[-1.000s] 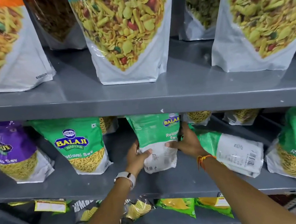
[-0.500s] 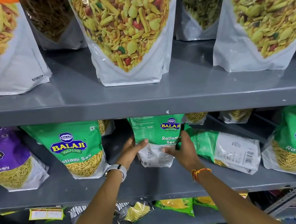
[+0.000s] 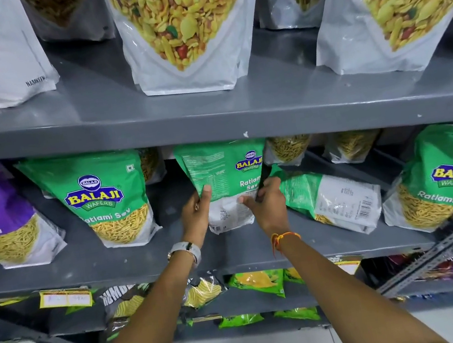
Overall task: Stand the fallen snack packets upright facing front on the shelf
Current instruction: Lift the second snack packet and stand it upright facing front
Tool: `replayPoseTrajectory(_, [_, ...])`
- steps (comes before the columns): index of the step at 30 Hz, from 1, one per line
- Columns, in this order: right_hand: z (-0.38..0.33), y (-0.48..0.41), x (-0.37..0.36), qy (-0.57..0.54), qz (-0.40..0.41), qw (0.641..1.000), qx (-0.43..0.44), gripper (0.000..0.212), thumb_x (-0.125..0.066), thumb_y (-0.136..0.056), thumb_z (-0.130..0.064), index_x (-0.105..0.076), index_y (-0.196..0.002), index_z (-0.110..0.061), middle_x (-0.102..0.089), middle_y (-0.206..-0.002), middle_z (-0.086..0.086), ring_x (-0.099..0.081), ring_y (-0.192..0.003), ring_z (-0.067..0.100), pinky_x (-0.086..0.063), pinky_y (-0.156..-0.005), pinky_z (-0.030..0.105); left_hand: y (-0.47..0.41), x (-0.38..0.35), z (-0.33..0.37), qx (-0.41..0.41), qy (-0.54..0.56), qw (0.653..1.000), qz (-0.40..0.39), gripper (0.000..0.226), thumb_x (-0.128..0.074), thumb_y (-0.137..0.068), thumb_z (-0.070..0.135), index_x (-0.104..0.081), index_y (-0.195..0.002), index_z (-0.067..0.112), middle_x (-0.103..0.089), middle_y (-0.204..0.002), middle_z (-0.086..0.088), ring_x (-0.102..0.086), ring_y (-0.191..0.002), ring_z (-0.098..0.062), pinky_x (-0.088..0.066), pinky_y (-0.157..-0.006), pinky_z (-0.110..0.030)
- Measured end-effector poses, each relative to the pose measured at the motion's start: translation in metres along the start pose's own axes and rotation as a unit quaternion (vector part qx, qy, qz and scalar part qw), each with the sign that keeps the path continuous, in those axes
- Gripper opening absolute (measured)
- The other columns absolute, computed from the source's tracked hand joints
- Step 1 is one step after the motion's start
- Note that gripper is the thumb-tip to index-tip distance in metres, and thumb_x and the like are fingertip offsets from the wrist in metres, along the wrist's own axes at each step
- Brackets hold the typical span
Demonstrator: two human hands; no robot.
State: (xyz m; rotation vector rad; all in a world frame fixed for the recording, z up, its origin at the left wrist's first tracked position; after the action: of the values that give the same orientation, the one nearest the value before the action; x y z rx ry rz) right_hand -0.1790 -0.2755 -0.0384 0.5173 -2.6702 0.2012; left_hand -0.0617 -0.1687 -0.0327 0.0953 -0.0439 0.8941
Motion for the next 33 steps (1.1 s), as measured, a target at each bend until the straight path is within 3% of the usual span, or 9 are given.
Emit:
replayPoseTrajectory(4, [0.001, -0.004, -0.008, 0.036, -0.05, 0.997, 0.045, 0.021, -0.072, -0.077, -0.018, -0.052, -0.078, -0.016, -0.055, -0.084, 0.007, -0.051, -0.071, 0.016, -0.043, -0.068, 0.031, 0.028, -0.016, -0.011, -0.02, 0.015, 1.0, -0.001, 0.047, -0.041, -0.085, 0.061, -0.051, -0.119, 0.03, -0.059, -0.124, 0.003, -0.055, -0.113, -0.015, -0.042, -0.092, -0.031])
replayPoseTrajectory(8, [0.001, 0.002, -0.01, 0.019, -0.134, 0.989, 0.053, 0.004, -0.07, -0.078, -0.016, -0.067, -0.077, -0.016, -0.05, -0.107, 0.005, -0.048, -0.102, 0.014, -0.037, -0.085, 0.023, 0.038, -0.024, -0.022, -0.078, -0.031, 0.996, 0.028, 0.068, -0.025, -0.079, 0.074, -0.051, -0.116, 0.023, -0.057, -0.118, 0.001, -0.054, -0.109, -0.014, -0.043, -0.092, -0.033])
replayPoseTrajectory(12, [0.009, 0.025, -0.01, -0.011, -0.17, 0.985, 0.012, 0.066, -0.074, -0.074, -0.032, -0.046, -0.13, -0.013, -0.02, -0.151, 0.004, -0.025, -0.139, 0.017, -0.024, -0.105, 0.02, 0.028, -0.012, -0.015, -0.01, 0.026, 0.991, 0.129, 0.061, -0.02, -0.089, 0.061, -0.061, -0.096, 0.016, -0.066, -0.097, -0.007, -0.062, -0.089, -0.026, -0.048, -0.075, -0.029])
replayPoseTrajectory(14, [0.007, 0.036, -0.018, -0.015, -0.17, 0.985, 0.025, 0.088, -0.077, -0.067, -0.044, -0.034, -0.138, -0.014, -0.019, -0.15, 0.003, -0.027, -0.137, 0.019, -0.027, -0.104, 0.022, 0.01, -0.005, -0.012, 0.028, -0.012, 0.99, 0.141, 0.055, -0.027, -0.094, 0.051, -0.061, -0.103, 0.009, -0.066, -0.102, -0.013, -0.062, -0.09, -0.031, -0.048, -0.07, -0.026])
replayPoseTrajectory(16, [0.005, 0.041, -0.026, 0.001, -0.14, 0.989, 0.043, 0.095, -0.075, -0.063, -0.054, -0.032, -0.138, -0.015, -0.024, -0.145, 0.006, -0.033, -0.133, 0.022, -0.033, -0.102, 0.024, -0.009, -0.003, -0.008, 0.064, -0.056, 0.992, 0.091, 0.056, -0.034, -0.089, 0.055, -0.057, -0.112, 0.009, -0.059, -0.12, -0.016, -0.055, -0.111, -0.033, -0.045, -0.088, -0.034])
replayPoseTrajectory(22, [-0.002, 0.032, -0.024, 0.043, -0.124, 0.989, 0.07, 0.067, -0.064, -0.083, -0.025, -0.033, -0.14, -0.01, -0.043, -0.135, 0.015, -0.046, -0.122, 0.028, -0.04, -0.095, 0.029, -0.008, -0.014, 0.004, 0.142, 0.017, 0.989, -0.036, 0.055, -0.022, -0.097, 0.048, -0.046, -0.134, 0.015, -0.042, -0.143, -0.01, -0.038, -0.134, -0.025, -0.029, -0.109, -0.034])
replayPoseTrajectory(27, [0.005, 0.019, -0.012, -0.022, -0.164, 0.986, 0.022, 0.049, -0.055, -0.086, -0.005, -0.04, -0.132, -0.013, -0.06, -0.12, 0.009, -0.056, -0.107, 0.022, -0.045, -0.089, 0.031, 0.009, -0.015, -0.009, 0.046, -0.016, 0.999, -0.025, 0.042, -0.024, -0.099, 0.039, -0.051, -0.12, 0.014, -0.054, -0.119, -0.012, -0.055, -0.11, -0.019, -0.032, -0.08, -0.012])
replayPoseTrajectory(31, [0.006, 0.003, -0.002, -0.014, -0.213, 0.977, -0.004, 0.037, -0.049, -0.088, 0.004, -0.036, -0.121, -0.007, -0.051, -0.08, 0.002, -0.05, -0.072, 0.011, -0.043, -0.06, 0.013, 0.021, -0.014, -0.028, 0.016, -0.048, 0.999, 0.004, 0.042, -0.032, -0.097, 0.039, -0.048, -0.117, 0.005, -0.056, -0.11, -0.006, -0.054, -0.103, -0.021, -0.034, -0.076, -0.016])
replayPoseTrajectory(33, [0.005, -0.007, 0.002, -0.003, -0.215, 0.977, -0.008, 0.04, -0.047, -0.089, 0.004, -0.036, -0.128, -0.002, -0.054, -0.087, 0.009, -0.054, -0.082, 0.021, -0.046, -0.063, 0.014, 0.019, -0.01, -0.026, 0.004, -0.077, 0.996, 0.048, 0.04, -0.035, -0.096, 0.037, -0.049, -0.115, 0.004, -0.06, -0.111, -0.009, -0.054, -0.098, -0.02, -0.034, -0.074, -0.017])
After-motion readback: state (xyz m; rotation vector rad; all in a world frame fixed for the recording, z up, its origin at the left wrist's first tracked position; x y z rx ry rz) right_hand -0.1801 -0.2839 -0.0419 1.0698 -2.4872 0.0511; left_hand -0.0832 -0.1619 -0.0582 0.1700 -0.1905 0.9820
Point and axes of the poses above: each hand's wrist, its own y-axis away from the middle knuckle, its own x-axis out of the back of the hand, z = x × y, the point moved 2 cm from there along -y, towards the middle knuckle
